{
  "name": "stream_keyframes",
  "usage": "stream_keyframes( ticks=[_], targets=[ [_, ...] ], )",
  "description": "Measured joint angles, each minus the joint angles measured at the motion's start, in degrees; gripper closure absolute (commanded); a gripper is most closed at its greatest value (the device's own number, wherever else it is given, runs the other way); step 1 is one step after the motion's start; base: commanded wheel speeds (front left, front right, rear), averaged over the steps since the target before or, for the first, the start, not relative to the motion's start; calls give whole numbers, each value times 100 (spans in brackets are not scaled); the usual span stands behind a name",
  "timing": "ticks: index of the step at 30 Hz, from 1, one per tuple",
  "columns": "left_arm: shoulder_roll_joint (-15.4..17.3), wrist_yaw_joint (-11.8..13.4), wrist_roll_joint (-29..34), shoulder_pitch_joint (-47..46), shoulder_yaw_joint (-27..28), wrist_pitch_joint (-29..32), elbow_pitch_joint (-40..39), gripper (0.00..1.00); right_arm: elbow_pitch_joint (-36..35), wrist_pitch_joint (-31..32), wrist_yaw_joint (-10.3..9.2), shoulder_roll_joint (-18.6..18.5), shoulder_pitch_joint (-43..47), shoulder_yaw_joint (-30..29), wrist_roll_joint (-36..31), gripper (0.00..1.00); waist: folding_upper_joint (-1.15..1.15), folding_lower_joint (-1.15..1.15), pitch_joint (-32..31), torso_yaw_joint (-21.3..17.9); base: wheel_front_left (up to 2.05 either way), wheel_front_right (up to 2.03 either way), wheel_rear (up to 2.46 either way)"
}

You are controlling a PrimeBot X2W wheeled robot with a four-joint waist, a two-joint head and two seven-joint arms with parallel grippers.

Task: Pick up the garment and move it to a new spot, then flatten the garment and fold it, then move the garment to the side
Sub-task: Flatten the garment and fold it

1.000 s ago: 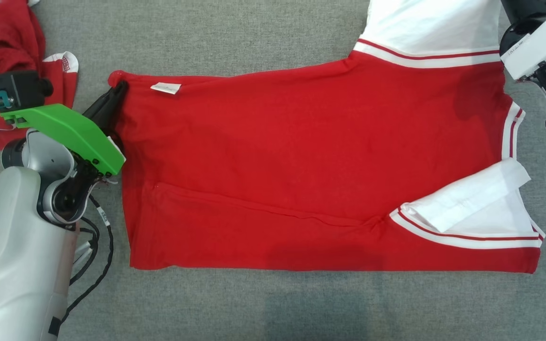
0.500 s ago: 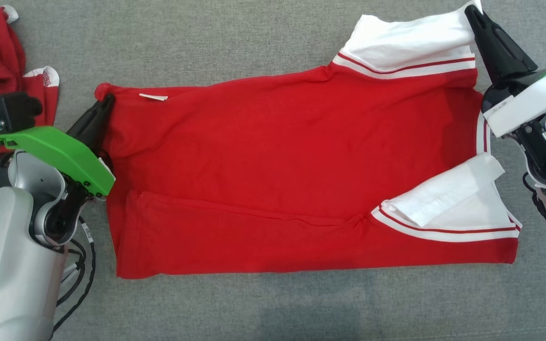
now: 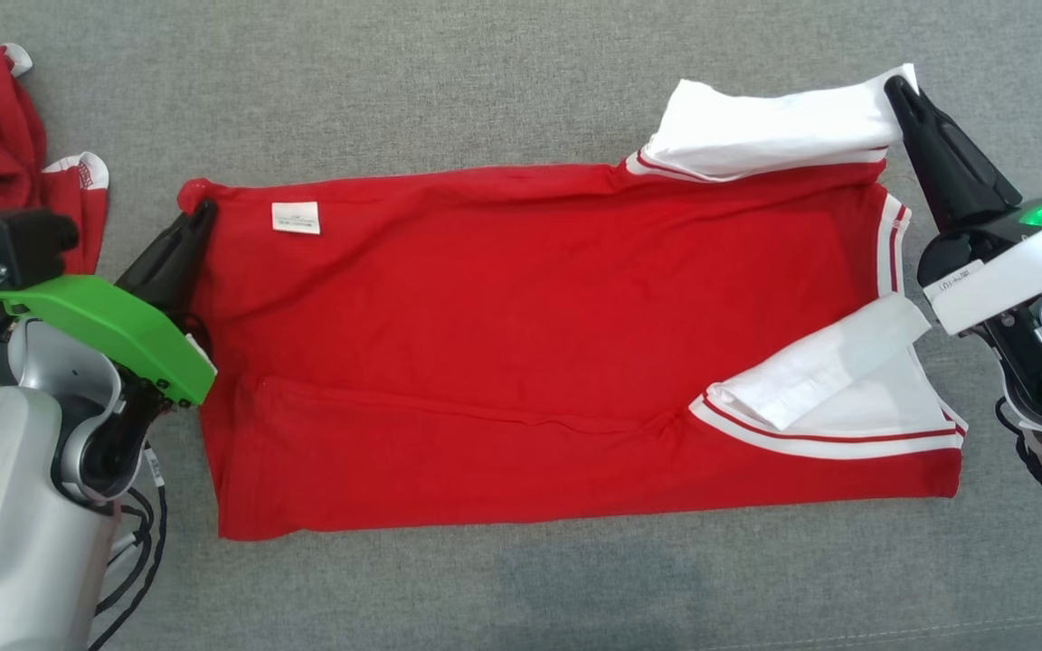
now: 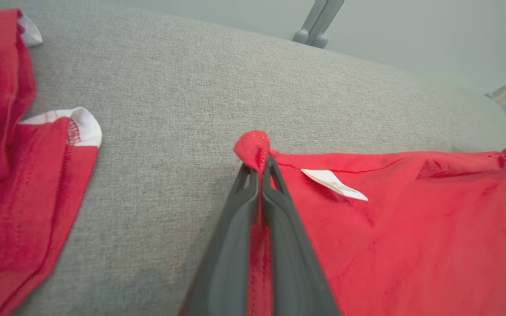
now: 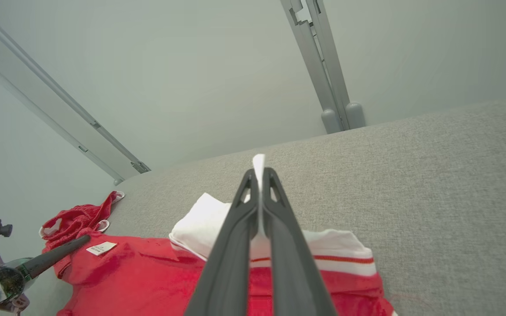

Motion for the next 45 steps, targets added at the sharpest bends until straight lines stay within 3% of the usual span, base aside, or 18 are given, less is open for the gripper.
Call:
stream_keyframes(
  ticks=[14,35,45],
  targets=[
    [170,0,-92,178,-48,-48,-359,100,-549,1,-77,-180,264,-48,2,100,0,0,-73,36,0,0,0],
    [255,0,-345,979,-168,-622,-646,100,-1126,3,-498,-162,1719,-1,158,100,0,0,-438,43,0,0,0],
    [220,0,-363,1278,-204,-877,-639,100,-1298,-27,-570,-145,2012,19,160,100,0,0,-453,26,0,0,0]
  ],
)
